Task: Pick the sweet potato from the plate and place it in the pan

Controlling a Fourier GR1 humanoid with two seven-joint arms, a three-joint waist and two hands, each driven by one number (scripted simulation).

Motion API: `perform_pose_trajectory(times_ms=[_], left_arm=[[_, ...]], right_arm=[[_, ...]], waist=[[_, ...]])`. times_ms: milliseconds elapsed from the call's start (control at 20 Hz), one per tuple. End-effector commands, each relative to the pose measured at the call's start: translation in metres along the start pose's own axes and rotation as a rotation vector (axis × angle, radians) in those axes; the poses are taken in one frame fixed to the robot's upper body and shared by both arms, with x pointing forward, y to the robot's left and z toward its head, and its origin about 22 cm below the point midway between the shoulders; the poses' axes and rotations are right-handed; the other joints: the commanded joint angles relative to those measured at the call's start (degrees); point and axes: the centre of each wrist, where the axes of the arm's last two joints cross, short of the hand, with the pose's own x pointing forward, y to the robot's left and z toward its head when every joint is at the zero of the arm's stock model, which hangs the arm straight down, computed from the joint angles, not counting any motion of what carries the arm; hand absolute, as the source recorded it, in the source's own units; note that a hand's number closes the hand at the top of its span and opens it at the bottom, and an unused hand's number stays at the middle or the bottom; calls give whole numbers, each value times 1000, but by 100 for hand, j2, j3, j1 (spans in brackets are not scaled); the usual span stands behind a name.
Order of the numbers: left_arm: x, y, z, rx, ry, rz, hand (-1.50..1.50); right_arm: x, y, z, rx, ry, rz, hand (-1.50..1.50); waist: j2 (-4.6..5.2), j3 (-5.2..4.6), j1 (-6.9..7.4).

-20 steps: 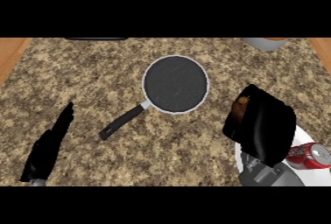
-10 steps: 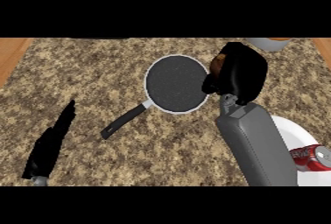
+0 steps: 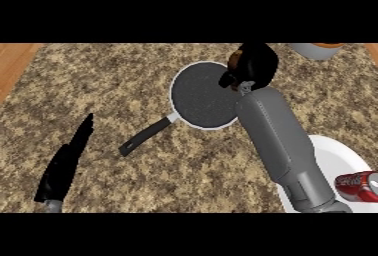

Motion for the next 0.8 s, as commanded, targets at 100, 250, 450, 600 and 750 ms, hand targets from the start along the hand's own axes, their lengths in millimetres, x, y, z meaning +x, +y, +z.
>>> perform_pose_trajectory(times_ms=[100,250,450,600,750], left_arm=[[4,-7,-3,-27,-30,-3,0],[6,3,-9,-23,-30,-10,0],[11,-3,-15,-39,-36,2,0],[14,-5,-12,-37,-45,-3,0],[14,-8,-18,-56,-33,18,0]], right_arm=[[-13,41,-14,108,24,71,150],[-24,40,-23,226,144,-115,150],[-43,49,-27,270,276,-316,-150],[-38,44,-31,225,222,-442,-150],[-15,30,-32,78,139,-523,-150]], waist=[[77,2,163],[120,13,261],[126,19,333],[94,20,306],[109,11,311]])
